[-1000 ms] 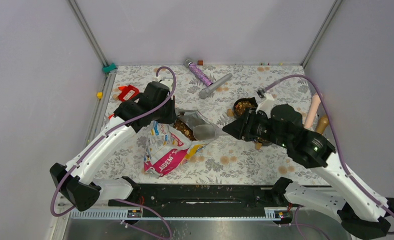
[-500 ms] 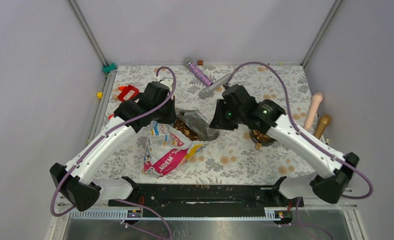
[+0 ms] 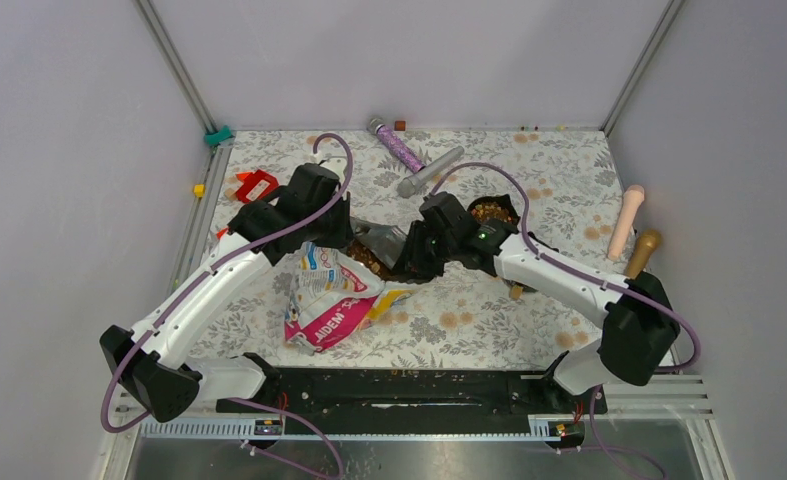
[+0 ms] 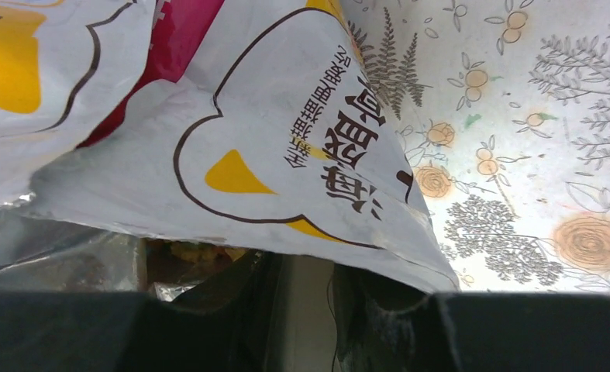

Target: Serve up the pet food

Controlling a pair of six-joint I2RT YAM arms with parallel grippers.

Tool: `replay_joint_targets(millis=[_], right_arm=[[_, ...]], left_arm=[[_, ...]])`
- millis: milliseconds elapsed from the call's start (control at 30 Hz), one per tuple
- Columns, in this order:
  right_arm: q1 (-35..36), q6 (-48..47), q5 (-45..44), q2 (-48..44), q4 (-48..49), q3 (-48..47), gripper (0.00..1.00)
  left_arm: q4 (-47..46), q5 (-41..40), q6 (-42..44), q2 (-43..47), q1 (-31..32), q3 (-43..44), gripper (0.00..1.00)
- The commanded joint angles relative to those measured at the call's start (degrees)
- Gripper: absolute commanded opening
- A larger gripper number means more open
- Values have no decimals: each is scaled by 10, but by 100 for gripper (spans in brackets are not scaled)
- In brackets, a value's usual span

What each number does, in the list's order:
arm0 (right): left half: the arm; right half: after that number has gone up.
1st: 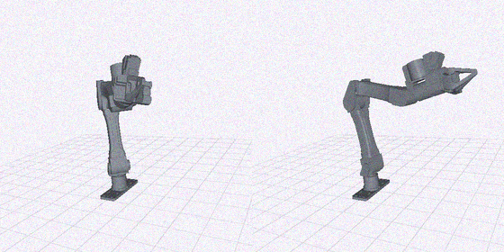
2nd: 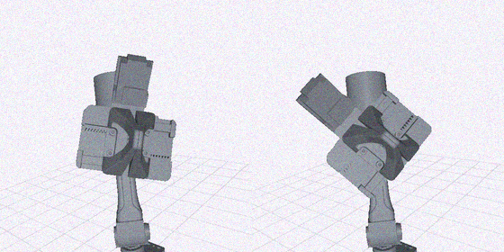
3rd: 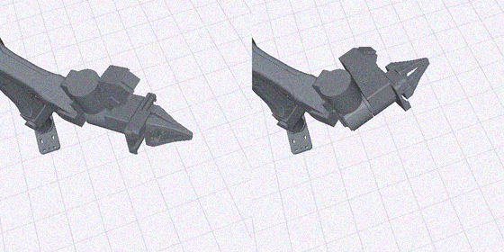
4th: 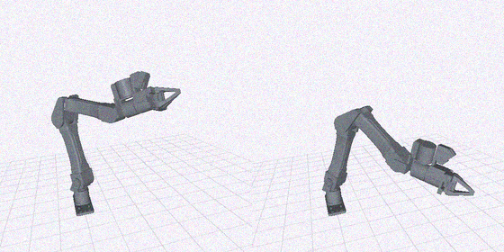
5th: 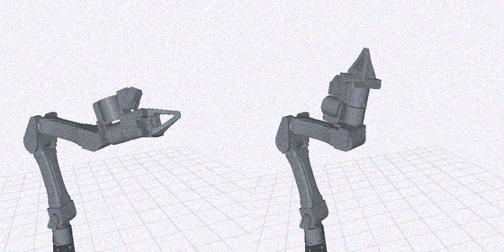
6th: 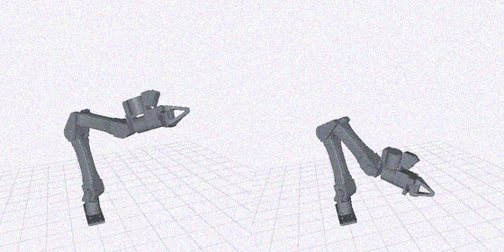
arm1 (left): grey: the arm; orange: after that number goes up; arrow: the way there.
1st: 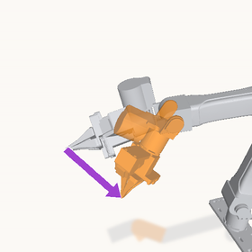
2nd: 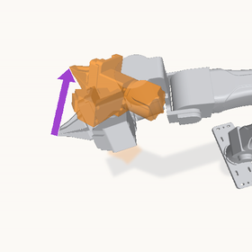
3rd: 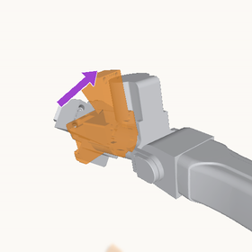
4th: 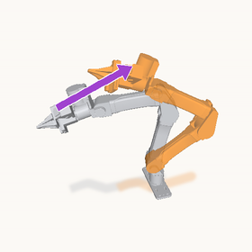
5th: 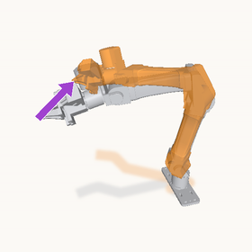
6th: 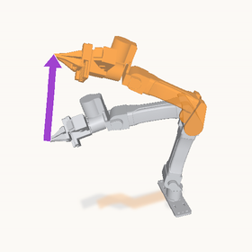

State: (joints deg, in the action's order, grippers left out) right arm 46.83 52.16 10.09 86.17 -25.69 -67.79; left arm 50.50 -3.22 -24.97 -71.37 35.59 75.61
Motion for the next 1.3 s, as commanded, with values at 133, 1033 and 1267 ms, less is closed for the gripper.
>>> replay_joint_targets(millis=[133,1033,1267], right_arm=[[4,145,58,-107,280,107,0],[2,292,-162,-449,441,393,0],[2,272,-146,-461,408,383,0]], left_arm=[[-20,14,1,-4,3,18,0],[-20,11,0,0,3,18,0],[-20,17,0,-4,3,18,0]])
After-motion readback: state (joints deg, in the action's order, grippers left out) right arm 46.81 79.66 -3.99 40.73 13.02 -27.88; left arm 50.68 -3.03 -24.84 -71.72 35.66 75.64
